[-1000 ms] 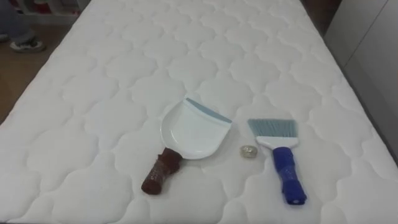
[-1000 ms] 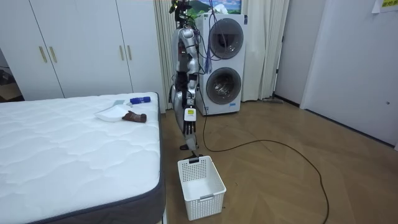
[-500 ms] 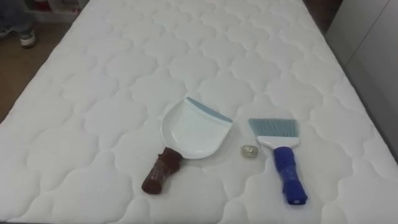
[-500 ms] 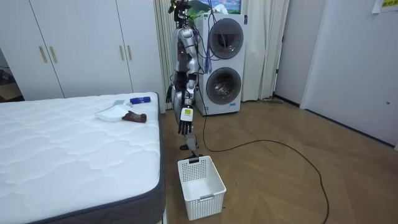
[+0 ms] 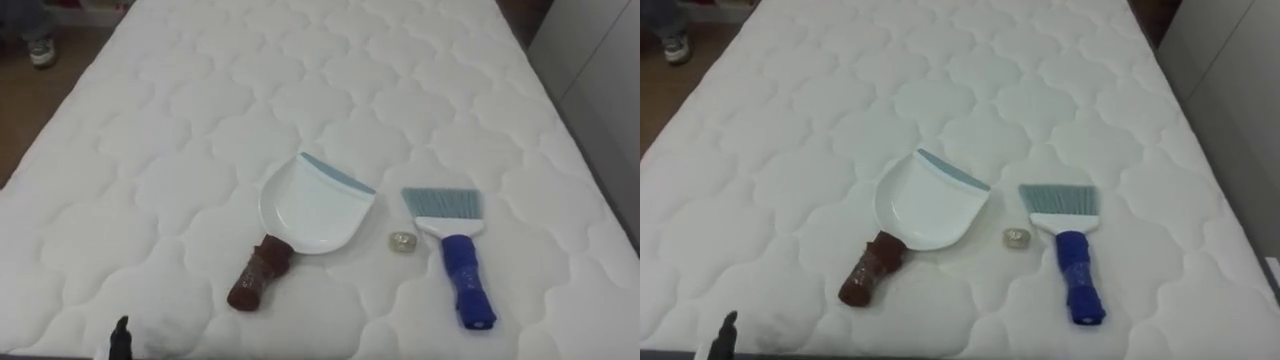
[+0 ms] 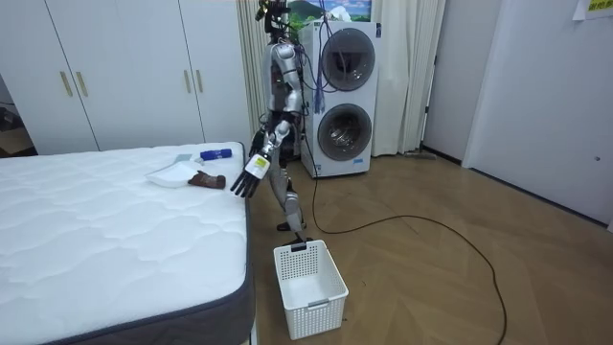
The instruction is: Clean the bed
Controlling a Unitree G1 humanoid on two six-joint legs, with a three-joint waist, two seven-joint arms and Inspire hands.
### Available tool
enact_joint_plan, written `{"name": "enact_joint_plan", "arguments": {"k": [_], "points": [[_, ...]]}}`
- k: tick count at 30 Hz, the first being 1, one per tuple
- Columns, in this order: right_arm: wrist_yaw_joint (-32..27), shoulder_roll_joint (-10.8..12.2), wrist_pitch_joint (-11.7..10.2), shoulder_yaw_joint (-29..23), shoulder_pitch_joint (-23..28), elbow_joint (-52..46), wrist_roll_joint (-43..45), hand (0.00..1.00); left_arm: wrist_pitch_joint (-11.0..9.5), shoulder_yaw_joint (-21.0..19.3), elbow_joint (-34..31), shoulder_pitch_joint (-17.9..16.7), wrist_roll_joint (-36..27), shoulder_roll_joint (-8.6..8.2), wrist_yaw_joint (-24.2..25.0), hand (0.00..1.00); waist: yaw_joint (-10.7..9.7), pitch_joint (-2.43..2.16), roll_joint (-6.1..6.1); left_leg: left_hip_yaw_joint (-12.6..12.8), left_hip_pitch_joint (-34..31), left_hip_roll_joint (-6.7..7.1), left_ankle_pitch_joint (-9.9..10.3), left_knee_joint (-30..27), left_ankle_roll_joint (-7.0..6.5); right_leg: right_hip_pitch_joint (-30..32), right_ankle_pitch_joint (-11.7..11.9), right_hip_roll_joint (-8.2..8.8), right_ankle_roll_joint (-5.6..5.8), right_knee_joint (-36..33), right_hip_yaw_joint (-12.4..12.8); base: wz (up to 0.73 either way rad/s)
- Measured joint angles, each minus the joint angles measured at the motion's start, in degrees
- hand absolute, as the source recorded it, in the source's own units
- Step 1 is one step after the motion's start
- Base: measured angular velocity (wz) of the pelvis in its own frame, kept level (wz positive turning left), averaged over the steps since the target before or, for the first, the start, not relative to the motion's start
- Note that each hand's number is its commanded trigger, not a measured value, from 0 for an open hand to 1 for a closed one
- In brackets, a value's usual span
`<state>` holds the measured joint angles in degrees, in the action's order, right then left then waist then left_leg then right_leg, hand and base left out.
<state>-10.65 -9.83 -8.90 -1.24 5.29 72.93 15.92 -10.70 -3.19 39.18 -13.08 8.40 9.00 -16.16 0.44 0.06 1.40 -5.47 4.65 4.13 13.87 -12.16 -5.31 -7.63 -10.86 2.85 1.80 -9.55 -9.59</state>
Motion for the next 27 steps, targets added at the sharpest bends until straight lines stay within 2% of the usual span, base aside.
{"name": "enact_joint_plan", "arguments": {"k": [1,3,5,8,10,11,12,16,20,27], "points": [[0.29,0.01,-0.22,0.0,-0.21,0.03,-0.4,0.0,-1.07,0.15,-0.01,0.71,0.11,-0.01,0.0,0.0,-0.01,0.04,-0.02,0.8,0.07,-0.14,0.0,-0.09,0.0,-0.03,0.0,-0.01,0.0,-0.01,0.01,0.0],[0.73,0.01,-0.72,0.01,-0.31,0.03,-1.16,0.0,-1.25,0.14,-0.02,1.85,0.15,0.01,-0.19,0.0,-0.04,0.15,-0.12,0.92,0.06,-0.21,0.0,-0.1,0.0,0.1,0.0,-0.05,0.0,-0.03,0.07,-0.03],[0.86,0.0,-1.02,0.04,-0.31,0.18,-2.42,0.0,-1.27,0.84,-0.01,3.0,0.21,0.03,-1.2,0.0,-0.24,0.57,-0.24,0.94,-0.04,-0.29,0.01,0.05,0.01,0.31,0.0,-0.11,0.0,-0.02,0.05,0.0],[0.99,-0.05,-1.0,-0.05,-0.46,1.28,-2.59,0.0,-1.3,1.88,-0.07,3.77,1.59,0.1,-1.27,0.0,-0.71,0.72,-0.54,0.62,-0.24,-0.3,0.02,0.55,0.02,0.57,0.0,-0.14,0.0,0.03,-0.1,0.02],[1.6,-0.05,-1.01,-0.06,-0.39,1.27,-2.57,0.0,-1.3,1.86,-0.07,3.82,3.7,0.18,-1.26,0.0,-1.47,0.66,-0.92,0.69,-0.57,-0.3,0.02,0.54,0.02,0.82,0.0,-0.13,0.0,0.04,-0.51,0.04],[2.13,-0.06,-1.0,-0.1,-0.37,1.27,-2.4,0.0,-1.31,1.87,-0.07,3.85,4.74,0.2,-1.24,0.0,-1.76,0.42,-1.23,0.74,-0.98,-0.31,0.02,0.5,0.02,1.19,0.0,-0.13,0.0,0.02,-0.67,0.0],[2.22,-0.06,-1.01,-0.1,-0.38,1.27,-2.36,0.0,-1.31,1.87,-0.22,3.94,5.18,0.24,-1.2,0.0,-1.88,0.38,-1.28,0.78,-1.06,-0.3,0.0,0.39,0.05,1.34,0.0,-0.12,0.0,0.02,-0.68,0.0],[3.44,-0.09,-1.03,-0.08,-0.33,0.96,-2.36,0.0,-1.41,2.13,-5.39,4.14,6.04,0.34,-1.21,0.0,-2.19,0.28,-1.29,1.25,-1.76,-0.37,-0.13,-0.1,0.19,2.02,0.0,-0.09,0.0,-0.1,-0.73,-0.02],[4.03,-0.22,-1.03,0.04,-1.07,0.76,-3.14,0.0,-1.83,4.79,-7.42,6.73,5.91,1.22,-1.18,0.0,-2.35,0.12,-1.56,1.71,-3.02,-0.35,-0.13,-0.81,0.19,2.84,0.0,0.03,0.0,-0.21,-0.73,0.03],[6.55,-0.64,-1.06,0.83,-2.56,0.81,-7.87,0.0,-2.23,7.85,-7.22,8.64,5.87,1.2,0.27,0.0,-2.5,0.19,-1.53,2.17,-3.26,-0.45,-0.14,-0.92,0.19,3.03,0.0,0.02,0.0,-0.08,-0.8,0.0]]}}
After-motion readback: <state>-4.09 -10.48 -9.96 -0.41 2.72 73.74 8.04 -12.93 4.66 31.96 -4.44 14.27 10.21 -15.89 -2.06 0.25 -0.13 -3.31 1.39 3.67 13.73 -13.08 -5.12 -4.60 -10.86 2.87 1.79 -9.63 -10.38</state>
